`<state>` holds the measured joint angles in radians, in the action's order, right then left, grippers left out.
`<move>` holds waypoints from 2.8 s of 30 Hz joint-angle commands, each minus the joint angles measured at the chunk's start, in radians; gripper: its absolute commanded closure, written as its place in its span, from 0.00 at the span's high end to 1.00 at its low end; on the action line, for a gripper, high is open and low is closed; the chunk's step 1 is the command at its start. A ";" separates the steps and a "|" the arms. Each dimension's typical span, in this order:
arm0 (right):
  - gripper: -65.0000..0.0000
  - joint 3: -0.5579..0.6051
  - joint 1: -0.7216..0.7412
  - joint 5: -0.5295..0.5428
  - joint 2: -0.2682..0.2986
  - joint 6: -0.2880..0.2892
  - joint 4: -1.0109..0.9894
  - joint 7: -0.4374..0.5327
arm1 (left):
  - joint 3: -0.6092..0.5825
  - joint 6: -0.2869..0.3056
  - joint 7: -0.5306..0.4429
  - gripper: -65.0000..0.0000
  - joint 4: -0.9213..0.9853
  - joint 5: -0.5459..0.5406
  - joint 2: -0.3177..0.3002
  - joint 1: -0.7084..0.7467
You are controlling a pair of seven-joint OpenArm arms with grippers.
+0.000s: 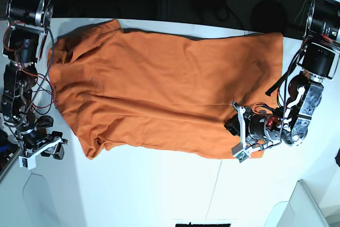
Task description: Layout the t-shirt on the table in an organized manner, then fold the t-shirt properly
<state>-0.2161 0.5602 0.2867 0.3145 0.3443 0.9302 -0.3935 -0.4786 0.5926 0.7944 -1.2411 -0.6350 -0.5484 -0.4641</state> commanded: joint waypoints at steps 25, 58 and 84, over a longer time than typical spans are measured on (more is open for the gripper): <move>0.00 0.085 0.113 -0.134 0.061 0.043 -0.141 0.139 | 0.010 -0.032 -0.054 0.25 0.150 0.117 -0.017 0.084; 0.70 -0.319 -0.563 0.534 0.127 0.229 0.592 -0.608 | 0.010 0.024 -0.064 0.26 0.190 0.042 -0.016 0.082; 0.17 -0.168 -0.785 0.318 -0.185 0.190 0.755 -0.400 | 0.010 0.030 -0.058 0.35 0.160 0.009 -0.014 0.082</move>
<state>-0.3817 -0.2302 0.5961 0.1211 0.5343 1.6699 -0.8089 -0.4656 0.6331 0.6800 -1.0836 -0.6556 -0.5514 -0.3794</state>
